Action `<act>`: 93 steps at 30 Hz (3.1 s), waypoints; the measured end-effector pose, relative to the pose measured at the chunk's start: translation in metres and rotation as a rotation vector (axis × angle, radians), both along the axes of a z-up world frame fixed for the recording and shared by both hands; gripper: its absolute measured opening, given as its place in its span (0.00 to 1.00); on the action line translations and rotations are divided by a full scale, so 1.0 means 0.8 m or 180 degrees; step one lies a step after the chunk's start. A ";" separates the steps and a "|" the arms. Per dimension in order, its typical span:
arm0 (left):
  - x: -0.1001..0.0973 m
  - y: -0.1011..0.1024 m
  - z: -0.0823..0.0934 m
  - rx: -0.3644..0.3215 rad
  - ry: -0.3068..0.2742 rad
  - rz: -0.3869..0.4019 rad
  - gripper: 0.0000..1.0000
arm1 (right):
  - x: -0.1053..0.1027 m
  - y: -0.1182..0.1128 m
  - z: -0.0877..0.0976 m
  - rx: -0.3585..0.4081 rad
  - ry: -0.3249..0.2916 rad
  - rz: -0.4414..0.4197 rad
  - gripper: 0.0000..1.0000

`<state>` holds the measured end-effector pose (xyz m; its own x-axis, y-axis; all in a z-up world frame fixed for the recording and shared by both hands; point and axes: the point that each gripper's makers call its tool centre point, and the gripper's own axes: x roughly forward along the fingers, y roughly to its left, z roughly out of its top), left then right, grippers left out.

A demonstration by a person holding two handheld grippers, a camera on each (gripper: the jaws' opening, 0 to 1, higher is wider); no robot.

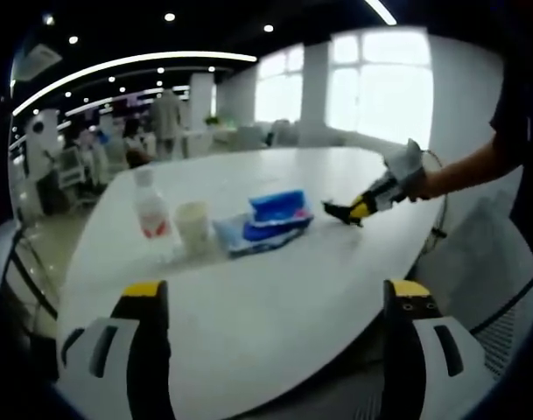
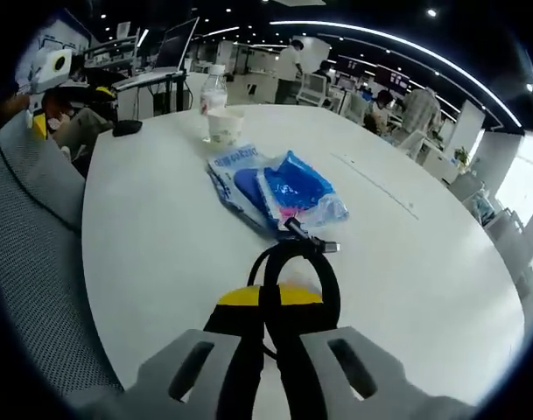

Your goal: Arrange the tabletop items into an orderly group along one side of the table until the central work area is clear of visible clutter.

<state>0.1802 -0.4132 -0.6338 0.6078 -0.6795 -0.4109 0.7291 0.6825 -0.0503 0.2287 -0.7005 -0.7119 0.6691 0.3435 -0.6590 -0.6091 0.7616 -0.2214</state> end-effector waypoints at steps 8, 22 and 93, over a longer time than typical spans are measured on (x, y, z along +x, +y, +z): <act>0.001 0.001 0.000 -0.0012 -0.0008 0.0024 0.98 | -0.004 0.013 -0.012 -0.0057 0.0118 0.0052 0.01; -0.001 0.002 0.001 -0.0025 0.0006 0.0040 0.98 | -0.025 0.039 -0.037 -0.0085 0.0311 0.0234 0.02; -0.001 -0.004 0.011 -0.0021 -0.0118 0.0015 1.00 | 0.097 -0.002 0.022 0.0808 -0.0354 -0.1357 0.66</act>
<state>0.1796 -0.4167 -0.6248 0.6257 -0.6793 -0.3836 0.7274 0.6857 -0.0278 0.3060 -0.7017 -0.6941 0.8462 0.1646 -0.5068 -0.2155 0.9756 -0.0429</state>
